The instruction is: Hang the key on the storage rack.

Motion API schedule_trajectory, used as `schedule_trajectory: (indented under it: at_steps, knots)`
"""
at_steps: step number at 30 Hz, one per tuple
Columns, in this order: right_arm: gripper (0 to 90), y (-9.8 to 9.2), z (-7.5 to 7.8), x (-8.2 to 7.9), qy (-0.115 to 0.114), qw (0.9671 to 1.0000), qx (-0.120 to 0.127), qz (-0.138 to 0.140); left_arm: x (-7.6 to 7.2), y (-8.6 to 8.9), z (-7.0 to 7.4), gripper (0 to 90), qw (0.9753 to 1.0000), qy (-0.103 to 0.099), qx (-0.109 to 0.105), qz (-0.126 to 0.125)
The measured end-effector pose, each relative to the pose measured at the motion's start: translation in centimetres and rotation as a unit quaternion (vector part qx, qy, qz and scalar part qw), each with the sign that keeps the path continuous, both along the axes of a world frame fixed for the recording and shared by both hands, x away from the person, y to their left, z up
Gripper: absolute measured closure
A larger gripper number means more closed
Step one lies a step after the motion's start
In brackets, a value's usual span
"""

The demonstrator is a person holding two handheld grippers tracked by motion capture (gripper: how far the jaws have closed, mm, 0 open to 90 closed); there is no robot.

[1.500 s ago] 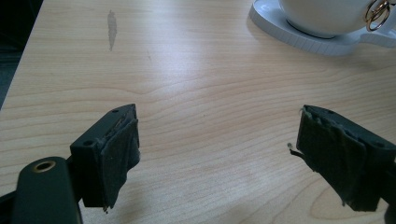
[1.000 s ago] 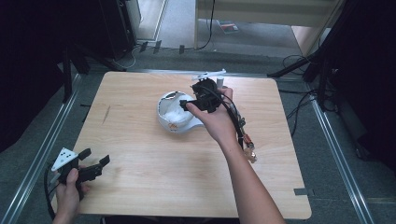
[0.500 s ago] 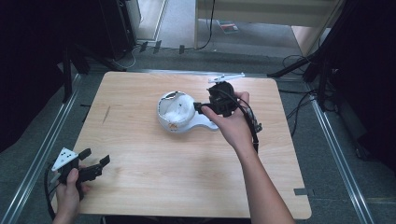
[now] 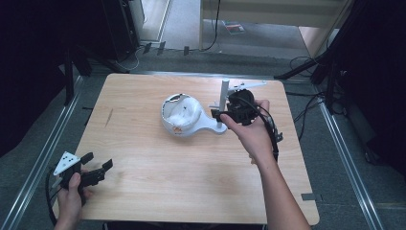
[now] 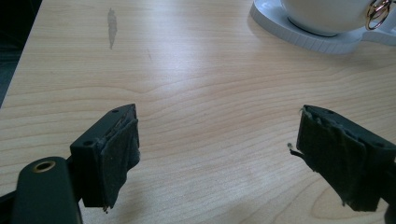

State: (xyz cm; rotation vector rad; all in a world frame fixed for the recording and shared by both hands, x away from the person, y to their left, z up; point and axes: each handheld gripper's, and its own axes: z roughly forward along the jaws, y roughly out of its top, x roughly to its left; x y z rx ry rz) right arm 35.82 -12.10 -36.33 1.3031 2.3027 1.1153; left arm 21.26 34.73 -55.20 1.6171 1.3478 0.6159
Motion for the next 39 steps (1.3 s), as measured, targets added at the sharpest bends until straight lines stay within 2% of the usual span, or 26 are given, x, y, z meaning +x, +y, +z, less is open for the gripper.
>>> schedule_trajectory:
  at_steps: [10,15,24,32,39]
  knots:
    - [38.2,-1.5,-0.3,-0.5,0.001,1.0000,-0.003,0.001,0.0,0.0,0.0,13.9,1.0000,0.000,0.002,0.000]
    - [38.3,-2.2,-0.7,-0.6,0.001,0.9999,-0.012,-0.003,0.0,0.0,0.0,13.9,1.0000,0.000,0.002,0.000]
    - [38.3,-3.4,-1.9,-0.6,0.009,0.9991,-0.042,-0.006,0.0,-0.1,0.0,13.9,1.0000,0.002,0.002,0.000]
    - [38.4,-4.5,-3.3,-0.3,0.028,0.9965,-0.077,-0.016,0.0,-0.1,0.0,13.9,1.0000,0.001,0.002,0.001]
    - [38.7,-5.7,-4.3,0.2,0.045,0.9943,-0.092,-0.028,0.0,-0.1,0.0,14.0,1.0000,0.001,0.002,0.001]
